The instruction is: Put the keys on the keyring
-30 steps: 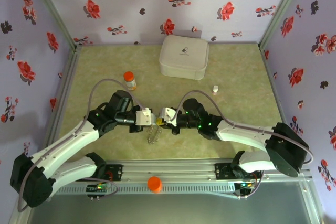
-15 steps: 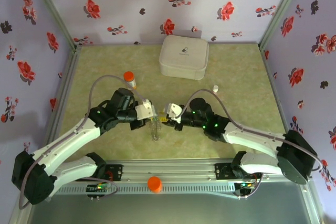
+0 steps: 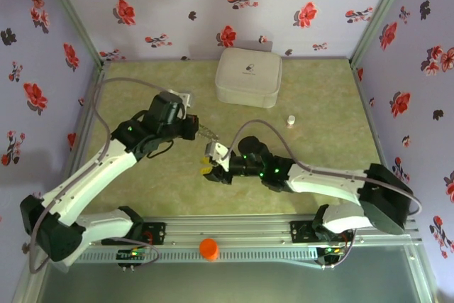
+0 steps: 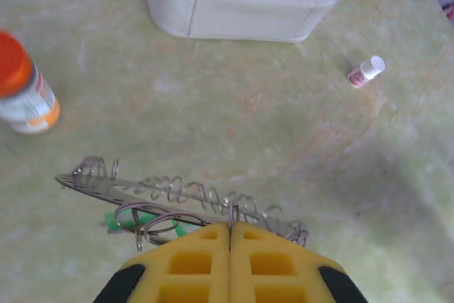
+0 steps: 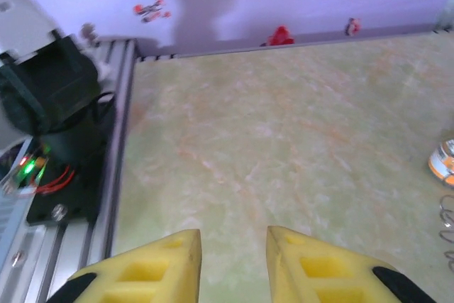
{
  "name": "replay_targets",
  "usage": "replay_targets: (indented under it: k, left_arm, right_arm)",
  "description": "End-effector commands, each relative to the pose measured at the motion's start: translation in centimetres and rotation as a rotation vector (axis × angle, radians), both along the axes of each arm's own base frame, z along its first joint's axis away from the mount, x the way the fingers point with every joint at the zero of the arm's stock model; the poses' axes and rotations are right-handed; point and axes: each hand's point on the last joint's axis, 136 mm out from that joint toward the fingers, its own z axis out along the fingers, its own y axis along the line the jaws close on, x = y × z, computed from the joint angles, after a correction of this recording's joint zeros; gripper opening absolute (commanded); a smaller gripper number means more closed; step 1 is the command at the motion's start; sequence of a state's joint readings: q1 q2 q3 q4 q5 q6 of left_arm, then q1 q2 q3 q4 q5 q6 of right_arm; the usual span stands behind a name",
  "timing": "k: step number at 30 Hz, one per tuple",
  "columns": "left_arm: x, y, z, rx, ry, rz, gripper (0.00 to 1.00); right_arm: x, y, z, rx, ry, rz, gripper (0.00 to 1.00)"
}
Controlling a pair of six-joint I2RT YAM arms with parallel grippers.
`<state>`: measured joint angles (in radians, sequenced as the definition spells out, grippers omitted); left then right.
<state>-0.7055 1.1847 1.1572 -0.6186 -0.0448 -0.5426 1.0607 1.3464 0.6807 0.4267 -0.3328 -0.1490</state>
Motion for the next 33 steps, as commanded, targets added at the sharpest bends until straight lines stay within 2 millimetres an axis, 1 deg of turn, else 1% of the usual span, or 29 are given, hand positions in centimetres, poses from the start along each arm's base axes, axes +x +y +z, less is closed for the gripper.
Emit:
replay_targets:
  k: [1, 3, 5, 7, 9, 12, 14, 18, 21, 25, 31, 33]
  left_arm:
    - [-0.7, 0.8, -0.2, -0.146, 0.213, 0.234, 0.00]
    - [-1.3, 0.5, -0.7, -0.199, 0.315, 0.289, 0.00]
    - [-2.1, 0.4, -1.3, -0.218, 0.408, 0.328, 0.00]
    - [-2.5, 0.3, -1.6, -0.222, 0.454, 0.346, 0.00]
    - [-2.6, 0.4, -1.9, -0.229, 0.473, 0.364, 0.00]
    - [-2.6, 0.3, -2.2, -0.243, 0.507, 0.383, 0.00]
    - [-2.7, 0.0, -2.5, -0.250, 0.537, 0.391, 0.00]
    - [-3.1, -0.3, -2.5, -0.255, 0.577, 0.397, 0.00]
    - [-3.2, -0.2, -2.5, -0.267, 0.593, 0.415, 0.00]
    - [-3.3, 0.0, -2.3, -0.281, 0.598, 0.433, 0.00]
    - [-3.3, 0.5, -2.2, -0.292, 0.600, 0.452, 0.00]
    - [-3.4, 0.6, -2.3, -0.296, 0.601, 0.455, 0.00]
  right_arm:
    - [3.5, 0.7, 2.4, 0.155, 0.006, -0.192, 0.34]
    - [4.7, 0.8, 2.0, 0.154, 0.008, -0.249, 0.38]
    - [5.7, 0.5, 1.4, 0.143, 0.009, -0.312, 0.39]
    - [6.7, -0.1, 0.5, 0.133, 0.002, -0.380, 0.43]
    - [7.4, -0.5, -0.4, 0.129, -0.001, -0.427, 0.45]
    - [7.3, -0.5, -0.7, 0.134, -0.007, -0.418, 0.48]
    - [7.0, -0.2, -0.5, 0.144, -0.009, -0.390, 0.49]
    - [6.9, 0.0, -0.5, 0.157, -0.032, -0.375, 0.49]
    - [6.5, 0.4, -0.4, 0.172, -0.041, -0.342, 0.46]
    - [6.3, 0.6, -0.4, 0.177, -0.044, -0.324, 0.37]
    - [6.1, -0.3, -1.3, 0.143, -0.059, -0.329, 0.25]
    - [6.0, -0.6, -1.3, 0.140, -0.055, -0.326, 0.19]
